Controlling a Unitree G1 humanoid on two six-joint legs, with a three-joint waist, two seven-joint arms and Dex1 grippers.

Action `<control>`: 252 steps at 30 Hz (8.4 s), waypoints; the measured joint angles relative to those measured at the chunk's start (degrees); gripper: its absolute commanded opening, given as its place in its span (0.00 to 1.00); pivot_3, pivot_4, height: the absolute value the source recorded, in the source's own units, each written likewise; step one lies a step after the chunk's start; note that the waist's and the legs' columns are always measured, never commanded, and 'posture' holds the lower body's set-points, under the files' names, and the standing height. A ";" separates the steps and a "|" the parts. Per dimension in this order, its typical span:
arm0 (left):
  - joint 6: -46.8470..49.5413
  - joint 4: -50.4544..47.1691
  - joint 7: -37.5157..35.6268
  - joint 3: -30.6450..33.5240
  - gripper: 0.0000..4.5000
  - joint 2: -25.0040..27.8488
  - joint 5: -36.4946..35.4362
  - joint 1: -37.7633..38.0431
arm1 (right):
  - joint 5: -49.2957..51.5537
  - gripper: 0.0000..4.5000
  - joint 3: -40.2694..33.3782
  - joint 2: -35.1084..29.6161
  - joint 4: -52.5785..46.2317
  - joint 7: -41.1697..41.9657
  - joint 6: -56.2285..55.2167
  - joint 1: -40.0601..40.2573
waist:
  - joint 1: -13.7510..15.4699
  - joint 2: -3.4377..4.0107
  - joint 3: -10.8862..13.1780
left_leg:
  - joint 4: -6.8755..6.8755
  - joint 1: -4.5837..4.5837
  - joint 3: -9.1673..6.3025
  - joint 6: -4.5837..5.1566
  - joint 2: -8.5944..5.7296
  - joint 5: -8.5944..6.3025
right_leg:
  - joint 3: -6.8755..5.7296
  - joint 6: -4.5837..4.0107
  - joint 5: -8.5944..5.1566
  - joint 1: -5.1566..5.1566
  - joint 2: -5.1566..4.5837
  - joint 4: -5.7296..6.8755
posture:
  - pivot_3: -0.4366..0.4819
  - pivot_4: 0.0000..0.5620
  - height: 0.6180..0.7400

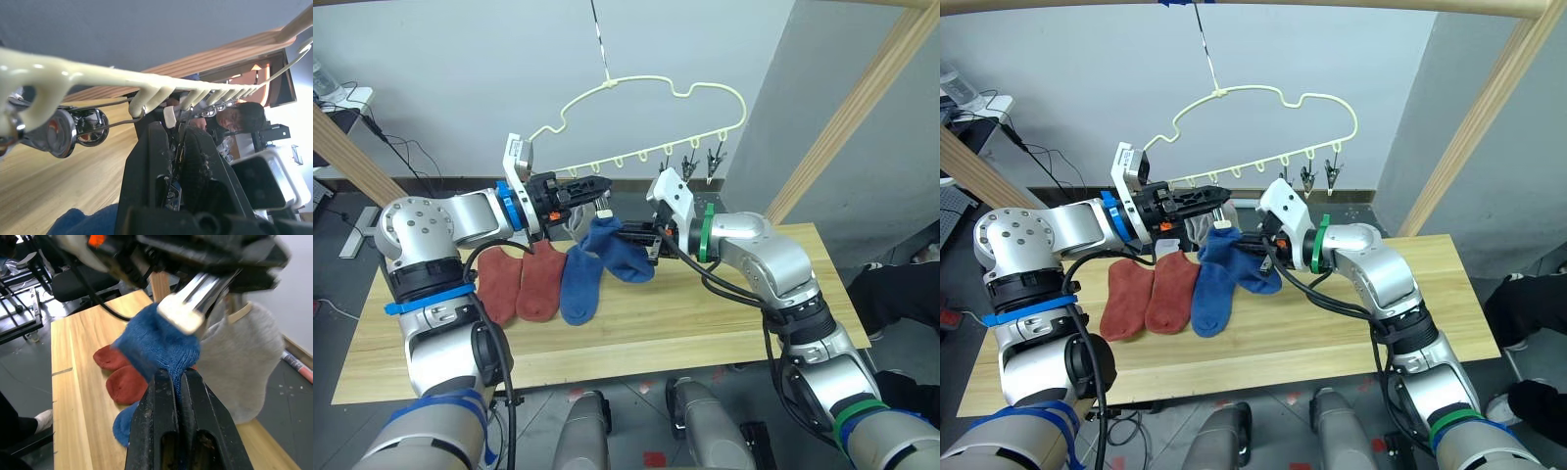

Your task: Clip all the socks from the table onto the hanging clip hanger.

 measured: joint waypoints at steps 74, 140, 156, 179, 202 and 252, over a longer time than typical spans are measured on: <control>-44.96 -55.32 -4.14 -8.29 1.00 12.64 11.70 47.27 | -12.55 0.73 -2.58 12.12 -13.14 -42.41 -3.86 12.01 | 2.93 -0.01 0.00 | 0.02 -0.06 0.06 0.03 0.08 0.01 | 0.05 0.09 -0.12 -0.09 0.21 -0.08 | 0.57 0.45 1.00; -55.29 -50.30 -0.12 -7.16 1.00 8.58 8.18 47.33 | -15.77 0.73 -9.06 20.65 11.54 -49.29 -19.03 -1.74 | 4.51 -0.16 -0.10 | -0.07 -0.26 0.12 0.06 0.19 0.02 | 0.04 -0.15 -0.05 -0.30 0.29 -0.16 | 0.62 0.44 1.00; -51.21 -47.98 1.75 -8.36 1.00 10.56 6.51 39.99 | -14.14 0.29 -11.06 20.74 12.22 -49.51 -19.04 -2.61 | 4.51 -0.16 -0.10 | -0.08 -0.28 0.07 0.07 0.19 0.02 | 0.00 -0.15 -0.05 -0.30 0.30 -0.17 | 0.62 0.44 1.00; -48.50 -48.02 3.91 -9.89 1.00 10.56 5.94 36.21 | -13.74 0.00 -11.32 20.68 12.16 -49.21 -18.83 -2.64 | 4.46 -0.15 -0.10 | -0.09 -0.29 0.08 0.06 0.19 0.02 | 0.01 -0.15 -0.05 -0.31 0.30 -0.18 | 0.61 0.44 1.00; -55.72 -36.38 -6.27 -13.08 1.00 12.75 18.41 49.11 | 8.24 0.00 -13.16 -7.63 8.03 -8.87 12.22 -10.68 | 4.33 0.08 0.04 | -0.20 -0.26 0.15 0.10 0.22 0.00 | 0.06 -0.26 -0.13 -0.33 0.35 -0.23 | 0.56 0.51 1.00; -67.33 3.61 8.69 -33.82 0.21 -9.04 54.72 31.63 | 10.69 0.00 -13.41 -7.85 4.47 -12.22 17.86 -11.49 | 2.79 0.23 0.17 | -0.06 -0.45 0.07 0.12 0.15 -0.01 | 0.00 -0.17 -0.08 -0.36 0.29 -0.19 | 0.47 0.50 1.00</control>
